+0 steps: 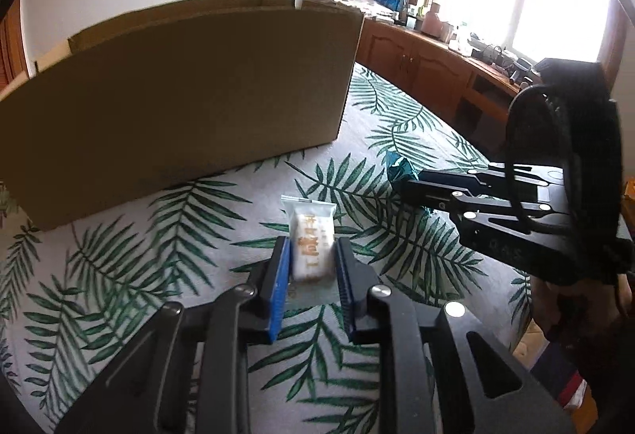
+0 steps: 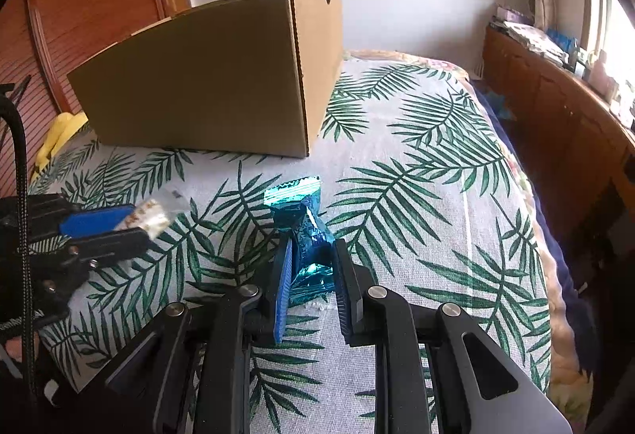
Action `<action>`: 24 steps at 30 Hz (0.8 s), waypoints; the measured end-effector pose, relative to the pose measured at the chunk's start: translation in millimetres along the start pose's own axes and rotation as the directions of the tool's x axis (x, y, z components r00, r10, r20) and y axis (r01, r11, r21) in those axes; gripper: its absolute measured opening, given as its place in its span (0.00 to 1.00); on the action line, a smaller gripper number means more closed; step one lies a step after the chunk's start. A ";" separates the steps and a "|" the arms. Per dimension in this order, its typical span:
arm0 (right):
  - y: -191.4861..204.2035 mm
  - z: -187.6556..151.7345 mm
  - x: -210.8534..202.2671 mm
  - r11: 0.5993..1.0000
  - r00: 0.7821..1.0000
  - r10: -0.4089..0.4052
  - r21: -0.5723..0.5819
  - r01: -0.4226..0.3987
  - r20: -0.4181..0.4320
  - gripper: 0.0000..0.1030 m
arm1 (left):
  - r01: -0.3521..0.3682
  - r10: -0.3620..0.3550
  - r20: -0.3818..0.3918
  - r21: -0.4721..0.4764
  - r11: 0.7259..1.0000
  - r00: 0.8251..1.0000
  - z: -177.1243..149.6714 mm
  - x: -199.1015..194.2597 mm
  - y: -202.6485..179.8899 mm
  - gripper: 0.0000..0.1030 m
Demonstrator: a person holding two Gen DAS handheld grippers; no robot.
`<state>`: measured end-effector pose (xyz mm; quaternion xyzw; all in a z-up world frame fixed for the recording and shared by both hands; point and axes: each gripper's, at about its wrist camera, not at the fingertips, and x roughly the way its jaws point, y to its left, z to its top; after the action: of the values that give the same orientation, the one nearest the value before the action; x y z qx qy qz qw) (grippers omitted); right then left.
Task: Organize snacks
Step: 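Grasp the small white packet with the left tool while the right tool grasps the teal wrapper, then lift both packets and carry them over the open box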
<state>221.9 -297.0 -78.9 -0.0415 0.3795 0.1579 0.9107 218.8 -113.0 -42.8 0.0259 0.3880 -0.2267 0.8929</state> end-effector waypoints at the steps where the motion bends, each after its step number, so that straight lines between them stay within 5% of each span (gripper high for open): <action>1: -0.1 -0.2 -0.6 1.000 1.000 0.000 0.001 0.000 0.002 0.17 | 0.000 0.000 0.006 0.000 1.000 1.000 0.0 -3.0 0.9 0.19; 24: 6.0 9.7 -36.2 1.000 0.996 0.001 -0.022 0.001 0.085 0.17 | 0.005 -0.004 0.105 -0.012 1.000 0.994 5.1 -71.7 32.6 0.19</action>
<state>202.6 -298.7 -46.3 -0.0446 0.3388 0.1637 0.9254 193.4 -57.3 7.0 0.0074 0.3421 -0.2273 0.9117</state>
